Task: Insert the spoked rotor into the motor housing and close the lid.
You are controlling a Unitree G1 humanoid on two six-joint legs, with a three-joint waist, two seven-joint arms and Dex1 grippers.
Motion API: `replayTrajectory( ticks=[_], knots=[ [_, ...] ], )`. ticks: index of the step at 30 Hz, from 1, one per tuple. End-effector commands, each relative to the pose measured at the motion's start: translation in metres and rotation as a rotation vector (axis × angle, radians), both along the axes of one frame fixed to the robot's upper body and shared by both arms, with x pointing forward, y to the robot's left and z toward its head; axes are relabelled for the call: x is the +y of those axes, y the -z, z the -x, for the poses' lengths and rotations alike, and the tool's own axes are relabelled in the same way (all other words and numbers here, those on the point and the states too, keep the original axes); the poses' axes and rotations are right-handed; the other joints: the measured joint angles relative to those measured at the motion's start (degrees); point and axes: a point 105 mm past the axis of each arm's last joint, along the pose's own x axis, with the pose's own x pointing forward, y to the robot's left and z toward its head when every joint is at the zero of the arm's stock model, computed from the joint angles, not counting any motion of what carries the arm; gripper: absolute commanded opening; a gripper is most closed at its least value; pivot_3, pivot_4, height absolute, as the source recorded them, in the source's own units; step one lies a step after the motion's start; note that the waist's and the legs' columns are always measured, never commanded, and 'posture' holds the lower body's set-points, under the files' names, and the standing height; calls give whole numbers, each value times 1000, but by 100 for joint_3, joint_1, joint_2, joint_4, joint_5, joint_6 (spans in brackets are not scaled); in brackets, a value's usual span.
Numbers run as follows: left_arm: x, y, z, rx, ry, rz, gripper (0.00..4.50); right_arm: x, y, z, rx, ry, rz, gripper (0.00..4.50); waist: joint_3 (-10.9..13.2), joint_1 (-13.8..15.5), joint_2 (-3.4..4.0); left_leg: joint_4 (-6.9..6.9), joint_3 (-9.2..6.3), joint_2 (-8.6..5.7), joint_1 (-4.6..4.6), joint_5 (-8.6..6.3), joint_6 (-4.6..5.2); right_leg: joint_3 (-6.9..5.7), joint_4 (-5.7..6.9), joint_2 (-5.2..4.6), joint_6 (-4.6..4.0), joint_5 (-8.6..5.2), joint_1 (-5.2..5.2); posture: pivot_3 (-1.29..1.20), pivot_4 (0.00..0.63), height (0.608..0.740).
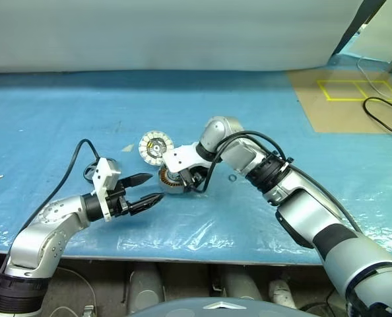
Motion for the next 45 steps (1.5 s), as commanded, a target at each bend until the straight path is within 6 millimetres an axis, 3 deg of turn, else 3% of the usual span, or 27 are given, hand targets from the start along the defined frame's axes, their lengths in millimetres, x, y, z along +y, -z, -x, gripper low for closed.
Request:
replayTrajectory(
  ticks=[1,7,16,24,34,35,37,45],
  knots=[
    [-5,-5,-1,-33,30,6,4061,-6,-24,11,20,-28,-4,2008,0,8,0,0,0,0,0,0,0,0,0,0,0,0,0,0,150,740],
    [-10,-4,-7,-41,53,15,4061,-19,-24,14,54,37,39,2008,1,-34,1,-2,1,3,4,0,-1,1,2,4,0,0,-1,0,150,740],
    [-10,-6,-8,-42,67,9,4061,6,9,10,128,229,48,2008,0,-34,1,-2,2,2,7,0,-1,5,6,5,0,0,-3,0,150,740],
    [-11,-5,-5,-38,60,11,4061,13,12,15,223,364,70,2008,1,-22,2,-5,1,2,49,-1,-3,5,6,2,0,-1,36,0,150,740],
    [-14,-5,-4,-36,53,19,4061,20,19,13,211,433,70,2008,1,-31,3,-34,5,-1,110,-1,-5,14,-3,2,0,-2,76,0,150,740],
    [-14,-5,-4,-36,53,19,4061,20,19,13,214,438,72,2729,1,-30,3,-38,6,-1,114,-1,-6,15,-2,2,0,-2,77,0,150,740],
    [-14,-5,-4,-36,52,19,4061,22,16,15,248,449,74,3249,3,-21,7,-41,5,0,112,0,-7,15,-2,3,0,-2,74,0,150,740],
    [-13,-8,-9,-41,53,16,4061,22,-4,18,277,428,40,3249,4,6,9,-44,7,-4,91,1,-9,13,-26,1,0,-2,71,0,150,740]
  ],
)
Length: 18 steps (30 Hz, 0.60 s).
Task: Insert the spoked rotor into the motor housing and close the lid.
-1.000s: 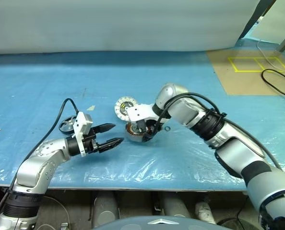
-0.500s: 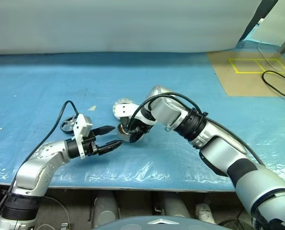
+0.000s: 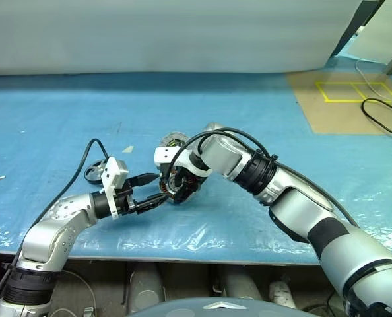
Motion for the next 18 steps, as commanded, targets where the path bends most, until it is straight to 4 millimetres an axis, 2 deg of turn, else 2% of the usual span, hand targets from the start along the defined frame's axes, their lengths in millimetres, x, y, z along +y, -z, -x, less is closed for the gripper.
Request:
replayTrajectory(
  ticks=[1,12,16,18],
  knots=[
    [-1,-12,-4,-44,15,9,4061,4,-21,2,-17,-33,-31,3249,1,4,1,-1,0,-1,-3,0,0,-1,0,0,0,0,-3,0,150,740],
    [-1,-12,-5,-49,21,9,4061,0,-73,15,3,-139,-199,3249,1,-5,2,-12,2,0,-10,0,-1,-1,0,1,0,0,-14,0,150,740],
    [1,-13,-3,-54,20,3,4061,-21,-75,17,-48,-167,-264,3249,-1,54,-3,-12,3,0,-10,0,-1,-1,-1,0,0,0,-14,0,150,740],
    [2,-14,-1,-59,20,-1,4061,-34,-75,6,-128,-99,-336,3249,-2,94,-4,-11,3,-2,-9,0,-1,-1,-3,0,0,0,-11,0,150,740]
  ],
)
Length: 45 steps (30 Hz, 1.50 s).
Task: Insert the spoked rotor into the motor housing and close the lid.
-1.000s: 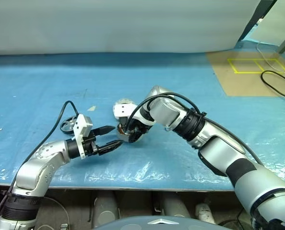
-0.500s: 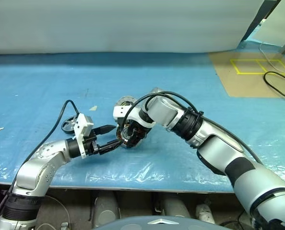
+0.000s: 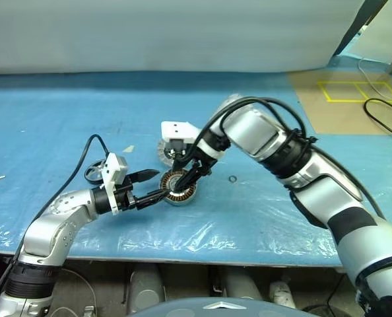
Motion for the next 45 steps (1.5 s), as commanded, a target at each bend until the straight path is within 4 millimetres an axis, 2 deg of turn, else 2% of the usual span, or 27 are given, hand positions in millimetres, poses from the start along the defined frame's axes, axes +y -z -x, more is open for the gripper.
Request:
replayTrajectory(
  ticks=[1,6,9,12,19,27,31,41,45],
  knots=[
    [2,-12,5,-53,12,-3,4061,-16,-10,-14,-126,83,-165,3249,0,38,-1,0,1,-1,0,0,0,1,-1,0,0,0,0,0,150,740],
    [6,-14,9,-54,21,-18,4061,-66,-9,-24,-209,288,-337,3249,1,76,1,2,6,-4,-1,0,0,6,-1,0,1,0,-3,0,150,740],
    [6,-15,11,-59,32,-23,4061,-87,-4,-26,-233,441,-403,3249,1,60,1,-1,10,-6,2,0,0,13,-4,1,2,0,-3,0,150,740],
    [3,-16,10,-67,47,-22,4061,-102,9,-17,-266,532,-436,3249,1,56,1,-7,12,-5,12,0,0,17,-4,5,3,-1,-2,0,150,740],
    [-3,-16,6,-55,98,-24,4061,-116,43,-10,-241,755,-458,3249,2,46,4,-10,19,-12,21,0,1,31,-8,3,7,-2,-3,0,150,740],
    [-5,-15,4,-52,115,-25,4061,-143,81,-13,-281,861,-354,3249,2,53,4,-23,19,-25,17,0,1,32,-23,-3,13,-5,-2,0,150,740],
    [-6,-15,5,-48,117,-21,4061,-145,88,-13,-266,874,-371,3249,2,41,4,-32,19,-25,19,0,1,32,-24,-2,15,-7,-3,0,150,740],
    [-5,-14,4,-46,109,-27,4061,-148,121,-22,-232,915,-339,3249,2,39,4,-32,19,-30,20,0,1,33,-25,-5,16,-7,-2,0,150,740],
    [-5,-14,4,-47,108,-26,4061,-147,124,-22,-225,916,-336,3249,2,39,3,-32,19,-30,24,0,2,33,-24,-5,16,-7,2,0,150,740]
  ],
)
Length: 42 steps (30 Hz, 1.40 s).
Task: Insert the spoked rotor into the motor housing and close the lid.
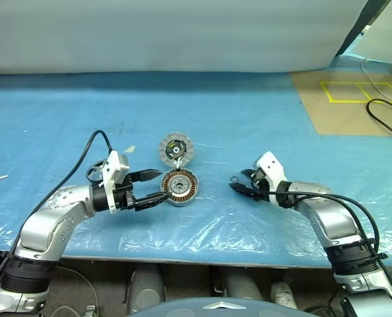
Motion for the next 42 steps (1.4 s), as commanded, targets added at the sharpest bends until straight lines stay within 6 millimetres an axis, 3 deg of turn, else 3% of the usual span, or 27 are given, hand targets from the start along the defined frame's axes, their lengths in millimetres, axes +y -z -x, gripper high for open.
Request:
replayTrajectory(
  ticks=[1,9,12,18,19,28,33,37,42],
  knots=[
    [-1,-6,1,-25,9,-1,4061,1,8,1,25,-1,16,3249,0,-1,0,0,0,0,1,0,0,0,0,0,0,0,2,0,150,740],
    [-1,-5,1,-23,7,0,4061,-4,14,9,32,-33,58,3249,0,6,0,-3,0,0,2,0,0,0,-6,0,1,-1,4,0,150,740],
    [-2,-4,1,-24,7,0,4061,-3,13,9,25,-30,45,2682,-1,7,-1,-7,0,-1,1,0,0,0,-11,0,1,0,4,0,150,740],
    [-1,-5,-1,-25,8,-1,4061,-1,16,12,36,-41,57,757,-1,3,-1,-14,0,0,1,0,0,0,-20,1,1,0,4,0,150,740],
    [-1,-5,-1,-25,7,-1,4061,-1,16,12,39,-37,55,672,-1,1,-1,-15,0,0,1,0,0,0,-21,1,1,-1,5,0,150,740],
    [-1,-5,-1,-26,6,2,4061,0,9,10,40,-44,36,672,-1,2,-1,-18,0,0,2,0,0,-1,-27,1,1,0,7,0,150,740],
    [0,-7,-1,-27,8,4,4061,8,-23,5,-4,-94,-26,672,0,0,0,-20,0,0,1,0,0,-1,-28,2,0,0,6,0,150,740],
    [4,-9,0,-38,12,-6,4061,20,-63,6,-38,-226,-44,672,9,-6,14,-19,0,-5,-3,0,1,1,-27,0,1,1,2,0,150,740],
    [7,-8,0,-43,9,-22,4061,32,-82,8,-48,-335,-35,672,8,10,14,-25,-1,0,-2,0,0,-2,-29,3,0,0,2,0,150,740]
  ],
)
